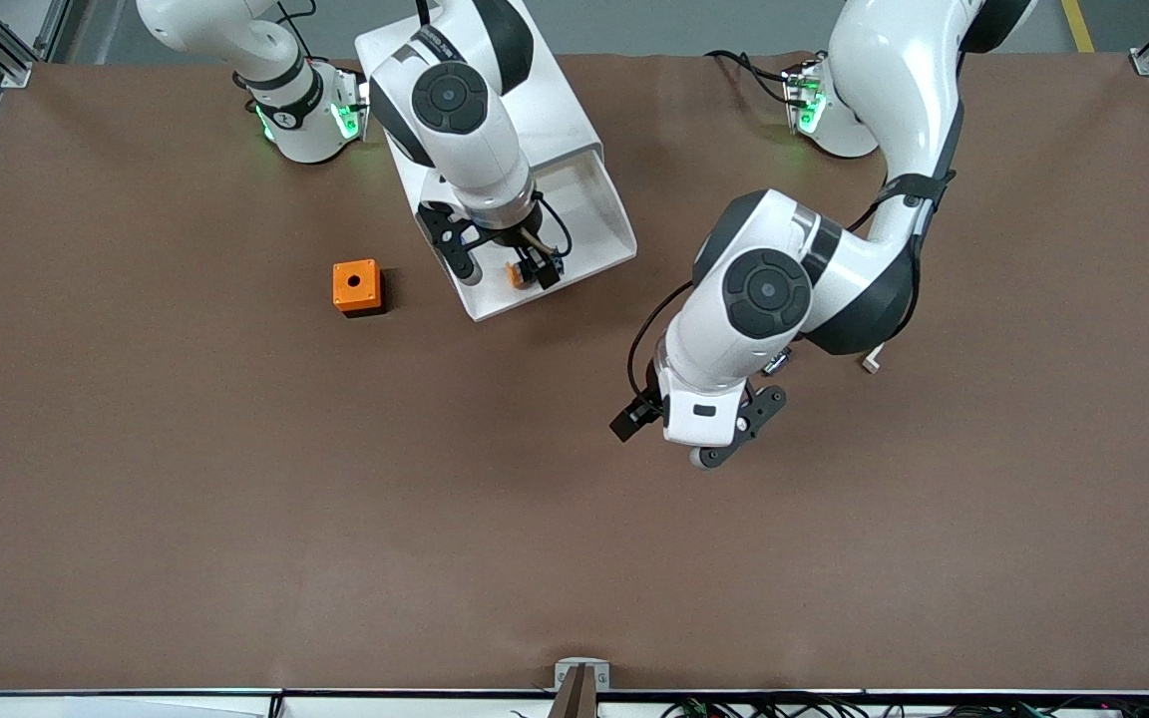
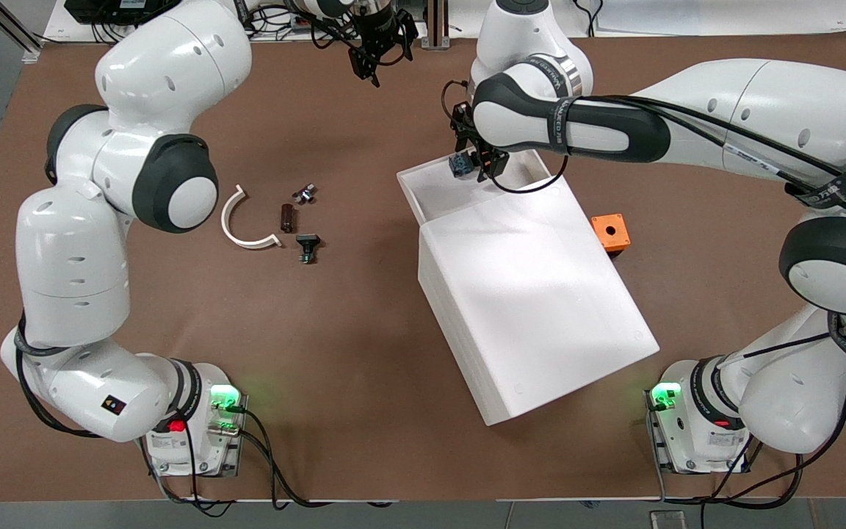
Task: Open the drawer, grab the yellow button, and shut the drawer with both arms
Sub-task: 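Grasp the orange-capped push-button inside the drawer with the right gripper, then lift the button out with the right gripper while the left gripper pushes the drawer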
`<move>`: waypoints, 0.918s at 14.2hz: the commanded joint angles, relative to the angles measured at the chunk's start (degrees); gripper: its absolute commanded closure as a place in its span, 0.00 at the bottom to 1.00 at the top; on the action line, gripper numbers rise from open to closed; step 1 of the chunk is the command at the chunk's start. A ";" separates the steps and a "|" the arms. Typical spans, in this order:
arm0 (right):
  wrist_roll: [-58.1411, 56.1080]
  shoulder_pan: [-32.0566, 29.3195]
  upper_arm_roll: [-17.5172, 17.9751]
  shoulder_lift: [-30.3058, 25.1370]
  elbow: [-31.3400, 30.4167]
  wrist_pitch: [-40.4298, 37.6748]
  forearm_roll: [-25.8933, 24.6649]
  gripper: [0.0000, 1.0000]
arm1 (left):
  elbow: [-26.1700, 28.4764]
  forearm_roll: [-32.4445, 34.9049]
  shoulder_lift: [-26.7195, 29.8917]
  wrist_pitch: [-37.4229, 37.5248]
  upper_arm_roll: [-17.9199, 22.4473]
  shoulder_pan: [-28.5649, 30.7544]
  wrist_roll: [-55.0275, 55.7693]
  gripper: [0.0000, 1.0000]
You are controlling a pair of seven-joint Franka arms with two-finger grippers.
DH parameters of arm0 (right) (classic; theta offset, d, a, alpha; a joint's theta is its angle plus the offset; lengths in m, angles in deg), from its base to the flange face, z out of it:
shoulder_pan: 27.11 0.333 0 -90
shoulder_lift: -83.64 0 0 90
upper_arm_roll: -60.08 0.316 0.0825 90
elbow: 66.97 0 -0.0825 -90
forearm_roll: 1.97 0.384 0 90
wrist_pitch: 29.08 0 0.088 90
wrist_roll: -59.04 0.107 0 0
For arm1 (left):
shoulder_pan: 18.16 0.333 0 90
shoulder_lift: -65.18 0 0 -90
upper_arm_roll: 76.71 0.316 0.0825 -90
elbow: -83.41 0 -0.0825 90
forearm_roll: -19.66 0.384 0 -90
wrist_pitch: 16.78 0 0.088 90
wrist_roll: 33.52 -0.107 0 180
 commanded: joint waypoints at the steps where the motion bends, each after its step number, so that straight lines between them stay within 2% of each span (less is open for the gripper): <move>1: 1.16 0.76 -0.54 -0.58 -0.76 0.76 -2.13 0.66 | 1.09 2.25 0.94 -0.57 0.54 -1.28 -0.68 0.01; 4: 0.64 0.67 -0.53 -0.58 -0.41 0.67 -2.40 0.92 | 1.44 5.49 0.94 -0.48 0.28 -2.42 -0.33 0.01; 5: 0.37 0.59 -0.53 -0.67 -0.32 0.67 -2.40 0.96 | 1.70 6.11 0.94 -0.48 0.19 -3.29 -0.06 0.01; 10: -4.88 -3.27 -0.89 -1.02 4.16 -1.52 -2.31 1.00 | 2.49 6.21 0.94 -0.04 0.19 -4.88 3.80 0.01; 13: -15.41 -8.01 -0.89 -1.72 6.88 -5.11 -2.31 1.00 | 3.11 5.60 0.85 -0.04 -1.30 -5.23 3.81 0.01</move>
